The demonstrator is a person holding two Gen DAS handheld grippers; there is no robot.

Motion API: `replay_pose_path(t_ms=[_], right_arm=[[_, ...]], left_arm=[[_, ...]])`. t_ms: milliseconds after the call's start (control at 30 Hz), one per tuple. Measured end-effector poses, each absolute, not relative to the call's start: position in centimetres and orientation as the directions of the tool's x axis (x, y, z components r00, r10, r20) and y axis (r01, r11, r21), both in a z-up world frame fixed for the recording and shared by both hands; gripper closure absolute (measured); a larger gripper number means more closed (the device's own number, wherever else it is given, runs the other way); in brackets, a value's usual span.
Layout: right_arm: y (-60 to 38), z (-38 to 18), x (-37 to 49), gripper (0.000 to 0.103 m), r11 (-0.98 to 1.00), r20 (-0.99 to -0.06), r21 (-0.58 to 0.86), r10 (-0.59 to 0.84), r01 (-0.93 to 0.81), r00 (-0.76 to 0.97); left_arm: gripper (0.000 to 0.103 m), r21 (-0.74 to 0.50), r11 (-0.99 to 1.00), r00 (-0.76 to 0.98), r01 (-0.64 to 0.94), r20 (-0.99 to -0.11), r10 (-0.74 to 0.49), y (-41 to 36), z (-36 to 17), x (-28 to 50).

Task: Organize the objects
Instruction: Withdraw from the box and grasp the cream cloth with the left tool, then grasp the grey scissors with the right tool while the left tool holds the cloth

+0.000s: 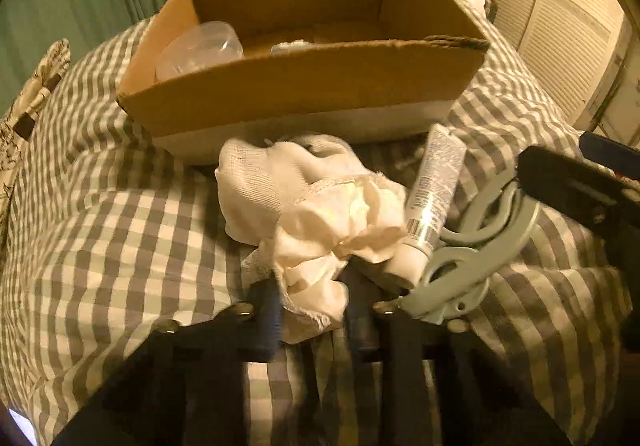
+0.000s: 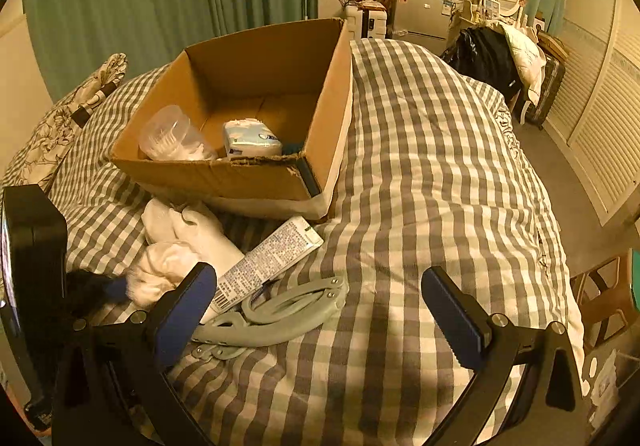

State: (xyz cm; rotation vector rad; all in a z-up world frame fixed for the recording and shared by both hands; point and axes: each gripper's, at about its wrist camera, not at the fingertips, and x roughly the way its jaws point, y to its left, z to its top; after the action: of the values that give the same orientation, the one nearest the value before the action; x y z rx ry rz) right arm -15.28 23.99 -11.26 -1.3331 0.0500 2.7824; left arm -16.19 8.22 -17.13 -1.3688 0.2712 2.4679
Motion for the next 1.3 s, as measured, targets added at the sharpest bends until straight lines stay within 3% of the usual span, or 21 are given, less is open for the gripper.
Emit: replay_pose_path(t_ms=[267,633,833,900,1000,1300], right_arm=[[23.1,-12.1,-14.7,0.0,-0.998,-0.806,0.002,0.038,-0.066,-0.59],[19.3,-14.7,-16.2,0.003,-0.998,-0.871,0.052,-0.06,0.031,-0.487],[17.5,-14.6,-16.2,0.032,-0.992,-0.856,0.104,-0.128,0.075,-0.501],[17.4,-15.1,-16.5,0.056,-0.992,-0.863,0.107,-0.126,0.066,-0.49],[17.6,-15.2,-16.4,0.077,-0.995,-0.862,0.093,-0.104,0.049,-0.496],[17.8,-12.5,-14.7,0.088,-0.996,-0.814,0.068,-0.085,0.051,-0.575]], left_arm=[[0.087,0.019,-0.963,-0.614,-0.269,-0.774,0.156,5.0,-12.7,-13.6],[0.087,0.002,-0.974,-0.635,-0.228,-0.758,0.147,2.3,-11.9,-13.3],[0.087,-0.053,-0.974,-0.624,-0.222,-0.76,0.183,1.3,-12.2,-13.5],[0.087,-0.066,-0.973,-0.619,-0.222,-0.761,0.193,1.1,-12.3,-13.5],[0.087,-0.076,-0.971,-0.616,-0.229,-0.76,0.204,1.0,-12.4,-13.5],[0.087,-0.051,-0.972,-0.627,-0.228,-0.756,0.187,1.3,-11.8,-12.6]])
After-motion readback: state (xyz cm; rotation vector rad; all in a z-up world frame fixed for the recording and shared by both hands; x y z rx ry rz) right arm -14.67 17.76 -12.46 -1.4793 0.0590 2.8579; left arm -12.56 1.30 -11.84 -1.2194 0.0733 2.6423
